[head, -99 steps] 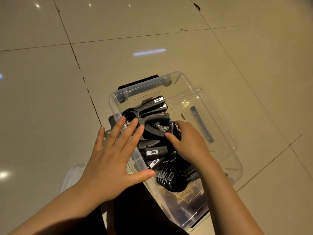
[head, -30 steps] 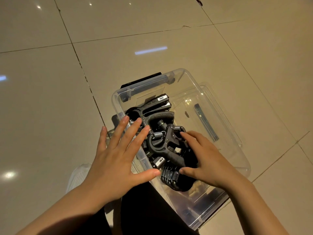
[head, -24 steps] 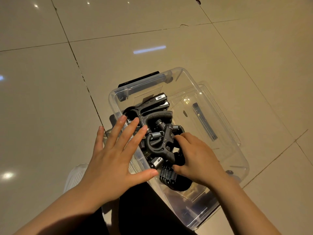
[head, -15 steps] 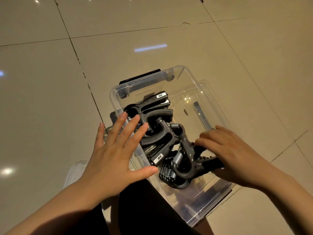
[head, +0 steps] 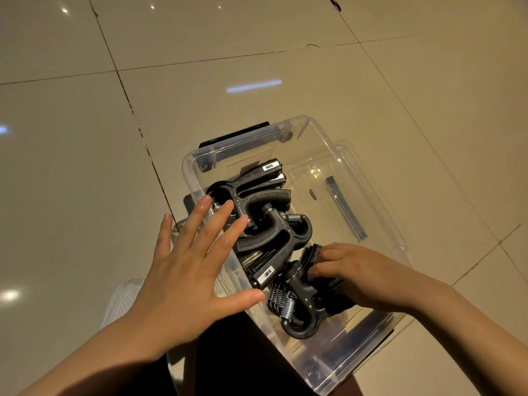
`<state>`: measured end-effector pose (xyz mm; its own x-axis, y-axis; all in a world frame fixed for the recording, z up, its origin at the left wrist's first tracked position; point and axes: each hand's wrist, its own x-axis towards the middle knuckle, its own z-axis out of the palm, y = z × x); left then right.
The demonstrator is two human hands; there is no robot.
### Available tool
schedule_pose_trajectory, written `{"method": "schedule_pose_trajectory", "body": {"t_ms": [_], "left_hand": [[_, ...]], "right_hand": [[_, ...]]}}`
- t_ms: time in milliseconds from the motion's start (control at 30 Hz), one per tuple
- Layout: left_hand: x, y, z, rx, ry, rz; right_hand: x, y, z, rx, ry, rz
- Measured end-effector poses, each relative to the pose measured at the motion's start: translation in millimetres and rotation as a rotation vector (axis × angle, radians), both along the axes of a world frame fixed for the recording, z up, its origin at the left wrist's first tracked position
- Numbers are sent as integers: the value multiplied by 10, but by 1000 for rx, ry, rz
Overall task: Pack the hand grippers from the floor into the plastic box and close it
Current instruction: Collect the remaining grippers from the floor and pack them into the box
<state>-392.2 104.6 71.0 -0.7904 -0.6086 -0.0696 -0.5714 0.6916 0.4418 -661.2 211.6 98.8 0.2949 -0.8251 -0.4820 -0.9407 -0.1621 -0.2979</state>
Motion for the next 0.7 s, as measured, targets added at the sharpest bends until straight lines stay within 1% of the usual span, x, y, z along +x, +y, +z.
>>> {"method": "schedule_pose_trajectory", "body": {"t_ms": [67,200,600,700], "left_hand": [[-3,-3,-1,3,1,4],[-1,0,-11,-3,3,1],[14,-8,-28,-21,2,-5],[10,-9,-34,-22,-3,-10]], "right_hand": [[9,-44,-23,-24,20,26],[-12,-102,-38,36,73,44],[-48,-9,-109,-127,155,124],[-21,-14,-112,-111,182,133]]}}
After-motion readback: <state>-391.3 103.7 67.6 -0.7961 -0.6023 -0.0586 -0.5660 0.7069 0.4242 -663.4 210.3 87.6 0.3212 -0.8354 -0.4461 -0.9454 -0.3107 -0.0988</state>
